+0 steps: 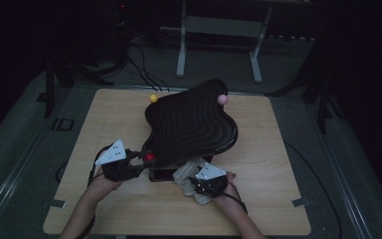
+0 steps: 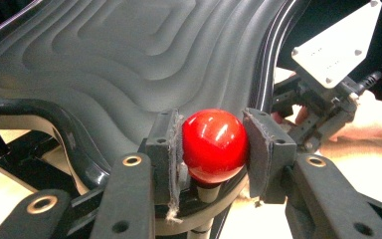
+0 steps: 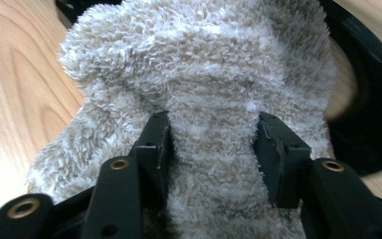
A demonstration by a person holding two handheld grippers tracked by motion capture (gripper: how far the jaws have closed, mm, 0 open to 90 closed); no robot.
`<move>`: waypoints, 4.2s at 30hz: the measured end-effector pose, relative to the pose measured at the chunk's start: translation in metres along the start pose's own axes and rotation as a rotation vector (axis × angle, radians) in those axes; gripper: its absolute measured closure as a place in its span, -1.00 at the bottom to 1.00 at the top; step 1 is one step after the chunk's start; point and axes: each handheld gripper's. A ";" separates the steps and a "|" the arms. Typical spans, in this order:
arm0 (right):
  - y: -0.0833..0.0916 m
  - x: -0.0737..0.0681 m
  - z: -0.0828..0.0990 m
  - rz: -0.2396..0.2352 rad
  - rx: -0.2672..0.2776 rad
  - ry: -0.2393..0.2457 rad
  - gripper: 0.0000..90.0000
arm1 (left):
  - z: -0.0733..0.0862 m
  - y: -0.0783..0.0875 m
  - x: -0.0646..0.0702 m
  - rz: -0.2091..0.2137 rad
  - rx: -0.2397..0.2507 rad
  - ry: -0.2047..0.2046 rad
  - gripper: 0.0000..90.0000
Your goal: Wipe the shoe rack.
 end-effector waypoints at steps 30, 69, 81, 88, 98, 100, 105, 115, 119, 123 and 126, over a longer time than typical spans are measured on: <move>-0.027 -0.050 -0.035 -0.028 0.058 -0.003 0.40 | 0.001 0.000 -0.001 0.002 0.013 0.012 0.33; 0.028 0.039 0.016 0.108 -0.006 -0.233 0.52 | 0.001 -0.003 0.003 -0.017 0.017 0.012 0.33; 0.090 0.041 0.026 0.063 0.049 -0.267 0.52 | 0.000 -0.010 0.015 -0.010 0.019 0.002 0.33; 0.135 0.031 0.036 0.052 0.098 -0.294 0.52 | -0.001 -0.018 0.025 0.009 0.024 -0.003 0.32; 0.197 0.022 0.019 0.082 0.255 -0.273 0.52 | -0.006 -0.033 0.039 0.046 0.016 -0.022 0.32; 0.201 0.022 0.017 0.083 0.272 -0.273 0.52 | -0.007 -0.036 0.042 0.055 0.014 -0.027 0.32; 0.218 0.020 0.008 0.086 0.328 -0.260 0.52 | -0.011 -0.047 0.049 0.077 0.001 -0.047 0.32; 0.227 0.018 -0.007 0.068 0.394 -0.232 0.51 | -0.018 -0.073 0.062 0.128 0.007 -0.082 0.32; 0.224 0.019 -0.014 0.074 0.406 -0.217 0.51 | -0.020 -0.085 0.067 0.160 0.021 -0.089 0.32; 0.219 0.020 -0.021 0.075 0.411 -0.211 0.51 | -0.024 -0.098 0.073 0.190 0.022 -0.093 0.32; 0.215 0.020 -0.024 0.067 0.413 -0.208 0.51 | -0.026 -0.104 0.076 0.206 0.020 -0.099 0.31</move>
Point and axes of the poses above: each handheld gripper's, and its own axes: y roughly backward along the jaws, z roughly out of its underside, x roughly to its right, and after that the axes turned 4 degrees about z, right-handed
